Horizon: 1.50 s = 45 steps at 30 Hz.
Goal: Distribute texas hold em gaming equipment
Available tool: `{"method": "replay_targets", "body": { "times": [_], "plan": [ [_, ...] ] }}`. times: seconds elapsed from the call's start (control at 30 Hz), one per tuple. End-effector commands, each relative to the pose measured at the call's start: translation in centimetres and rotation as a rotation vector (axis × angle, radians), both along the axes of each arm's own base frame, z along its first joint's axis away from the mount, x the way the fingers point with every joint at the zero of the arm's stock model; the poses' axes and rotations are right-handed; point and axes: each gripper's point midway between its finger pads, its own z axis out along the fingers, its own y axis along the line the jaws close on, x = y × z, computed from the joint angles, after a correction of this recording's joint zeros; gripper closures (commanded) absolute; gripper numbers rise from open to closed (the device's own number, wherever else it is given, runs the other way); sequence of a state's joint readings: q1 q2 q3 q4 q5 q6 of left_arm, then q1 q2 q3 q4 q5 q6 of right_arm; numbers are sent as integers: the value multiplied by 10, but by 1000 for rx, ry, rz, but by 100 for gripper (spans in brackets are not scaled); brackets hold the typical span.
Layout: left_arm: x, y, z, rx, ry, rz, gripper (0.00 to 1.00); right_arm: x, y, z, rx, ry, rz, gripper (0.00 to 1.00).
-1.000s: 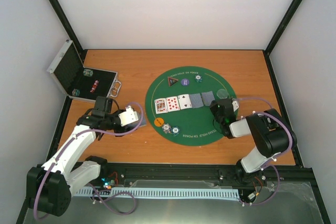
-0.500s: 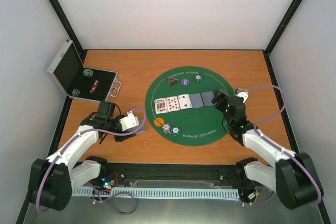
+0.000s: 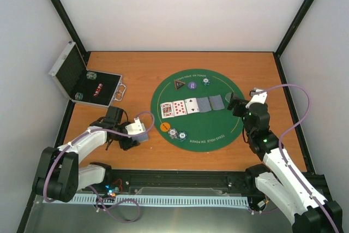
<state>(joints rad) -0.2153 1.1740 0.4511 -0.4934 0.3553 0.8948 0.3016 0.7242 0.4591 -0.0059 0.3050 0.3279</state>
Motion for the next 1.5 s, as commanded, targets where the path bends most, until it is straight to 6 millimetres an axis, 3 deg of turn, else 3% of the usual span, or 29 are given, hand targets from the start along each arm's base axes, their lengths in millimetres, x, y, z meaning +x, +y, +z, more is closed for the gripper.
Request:
{"method": "replay_targets", "body": {
  "times": [0.0,0.13,0.3,0.57,0.67,0.77,0.87,1.0,1.13,1.23,1.33,1.47],
  "plan": [
    [4,-4,0,-17,-10,-3,23,-1,-4,2,-82,23,12,0],
    [-1,-6,2,-27,5,-9,1,1,0,6,-79,10,30,0],
    [-3,-15,24,-86,-14,-35,0,4,0,10,-94,11,43,0],
    [-8,-35,80,-228,-105,-115,0,5,0,11,-98,9,62,0],
    [10,-43,120,-301,-204,-70,0,9,-4,13,-96,-5,61,0],
    [45,-41,166,-370,-353,68,0,12,-13,16,-79,-44,58,0],
    [85,-27,191,-388,-444,243,0,16,-29,17,-42,-100,35,0],
    [130,6,201,-398,-526,471,0,22,-50,6,33,-158,-18,0],
    [155,37,194,-484,-529,634,0,22,-67,-23,-13,-181,-100,0],
    [159,61,185,-500,-636,714,0,22,-79,-39,-90,-162,-151,0],
    [150,87,162,-541,-722,802,0,25,-77,-47,-135,-164,-127,0],
    [150,96,140,-596,-747,864,0,30,-71,-65,-144,-152,-90,0]
  ]
}}
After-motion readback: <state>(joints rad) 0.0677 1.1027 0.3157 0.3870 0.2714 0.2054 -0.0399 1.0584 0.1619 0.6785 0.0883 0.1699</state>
